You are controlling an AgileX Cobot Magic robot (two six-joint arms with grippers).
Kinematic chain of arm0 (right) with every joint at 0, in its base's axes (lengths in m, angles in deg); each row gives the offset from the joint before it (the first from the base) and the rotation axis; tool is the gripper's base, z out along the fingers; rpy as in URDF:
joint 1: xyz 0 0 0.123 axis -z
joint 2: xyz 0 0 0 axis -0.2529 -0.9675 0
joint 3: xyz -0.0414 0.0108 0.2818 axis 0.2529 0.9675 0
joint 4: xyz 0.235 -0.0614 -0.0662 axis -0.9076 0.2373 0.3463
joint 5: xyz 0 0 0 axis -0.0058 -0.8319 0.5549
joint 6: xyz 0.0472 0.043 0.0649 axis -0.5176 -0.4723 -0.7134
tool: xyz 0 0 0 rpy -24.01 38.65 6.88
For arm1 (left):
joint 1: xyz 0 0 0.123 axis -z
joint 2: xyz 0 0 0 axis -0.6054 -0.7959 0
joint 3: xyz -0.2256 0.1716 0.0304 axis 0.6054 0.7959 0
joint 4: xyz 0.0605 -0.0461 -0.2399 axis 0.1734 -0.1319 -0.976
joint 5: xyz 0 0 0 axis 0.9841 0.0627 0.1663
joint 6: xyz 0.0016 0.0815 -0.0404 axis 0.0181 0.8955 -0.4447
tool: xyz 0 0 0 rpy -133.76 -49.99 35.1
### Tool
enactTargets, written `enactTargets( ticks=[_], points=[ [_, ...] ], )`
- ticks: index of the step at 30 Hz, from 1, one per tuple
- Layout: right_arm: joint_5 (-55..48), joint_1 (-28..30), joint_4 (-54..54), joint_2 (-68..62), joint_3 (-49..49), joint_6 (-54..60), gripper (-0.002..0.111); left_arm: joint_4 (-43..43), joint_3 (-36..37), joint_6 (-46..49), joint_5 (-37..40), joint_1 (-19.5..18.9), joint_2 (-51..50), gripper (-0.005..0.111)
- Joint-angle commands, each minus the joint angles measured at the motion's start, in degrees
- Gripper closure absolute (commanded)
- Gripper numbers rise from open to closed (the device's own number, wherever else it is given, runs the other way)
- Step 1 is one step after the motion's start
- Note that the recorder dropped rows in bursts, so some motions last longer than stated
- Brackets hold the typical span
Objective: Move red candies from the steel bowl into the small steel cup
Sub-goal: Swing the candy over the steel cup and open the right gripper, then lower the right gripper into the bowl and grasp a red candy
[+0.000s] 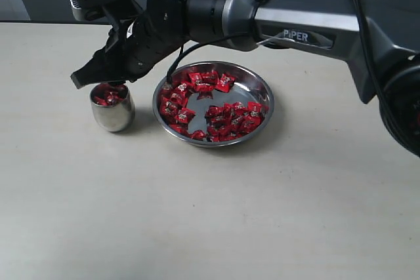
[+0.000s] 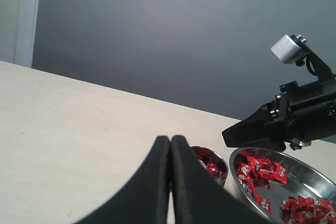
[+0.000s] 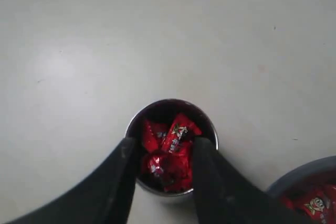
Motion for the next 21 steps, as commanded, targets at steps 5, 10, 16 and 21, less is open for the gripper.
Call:
enactTargets(
  ticks=[5,10,16,21],
  points=[
    [-2.61,2.43,4.34,0.25,-0.09,-1.95,0.072,-0.59,0.23,-0.03,-0.25,-0.08,0.29,0.106],
    [-9.26,7.56,7.19,0.25,-0.09,-6.98,0.072,-0.59,0.23,-0.03,-0.25,-0.08,0.29,0.106],
    [-10.92,11.98,7.19,-0.91,0.01,-6.98,0.072,-0.59,0.23,-0.03,-0.25,-0.08,0.29,0.106],
    [-9.88,12.61,10.77,-4.68,0.01,-6.98,0.072,-0.59,0.23,-0.03,-0.25,-0.08,0.29,0.106]
  ],
)
